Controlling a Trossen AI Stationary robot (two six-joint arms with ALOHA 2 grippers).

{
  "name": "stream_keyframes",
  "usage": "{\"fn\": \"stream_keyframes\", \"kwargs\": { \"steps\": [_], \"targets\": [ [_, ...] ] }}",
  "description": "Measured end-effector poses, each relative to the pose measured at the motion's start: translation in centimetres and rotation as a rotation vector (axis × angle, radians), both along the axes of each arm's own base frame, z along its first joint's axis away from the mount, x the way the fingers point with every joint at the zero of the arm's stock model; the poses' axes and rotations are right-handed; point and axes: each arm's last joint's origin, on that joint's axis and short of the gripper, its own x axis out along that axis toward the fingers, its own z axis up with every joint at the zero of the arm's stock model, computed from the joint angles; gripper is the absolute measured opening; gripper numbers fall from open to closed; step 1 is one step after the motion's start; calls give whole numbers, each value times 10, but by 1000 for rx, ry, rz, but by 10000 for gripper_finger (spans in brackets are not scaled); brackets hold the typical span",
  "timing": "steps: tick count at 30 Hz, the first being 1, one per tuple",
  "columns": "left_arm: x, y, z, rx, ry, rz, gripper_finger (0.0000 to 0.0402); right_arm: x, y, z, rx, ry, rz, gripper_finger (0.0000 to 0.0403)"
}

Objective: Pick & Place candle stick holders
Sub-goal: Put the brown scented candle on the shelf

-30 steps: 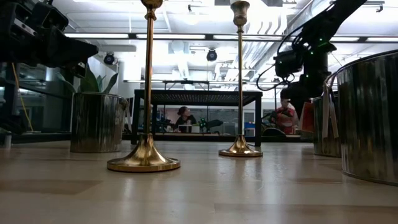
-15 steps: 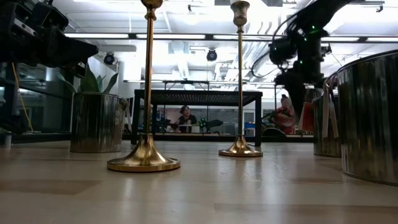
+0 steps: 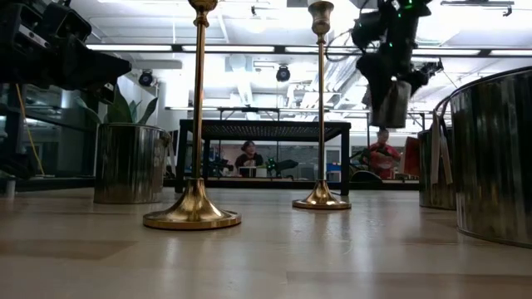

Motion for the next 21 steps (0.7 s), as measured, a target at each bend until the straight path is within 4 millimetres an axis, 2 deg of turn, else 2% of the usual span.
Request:
{"fn": "stream_keyframes", "kwargs": {
  "steps": [11,21],
  "targets": [
    [0,0,0,0,1,0,0,39,-15,38,-64,-31,182,351],
    [0,0,0,0,0,0,0,87,-33,51,-119,35,480,351]
  ]
}}
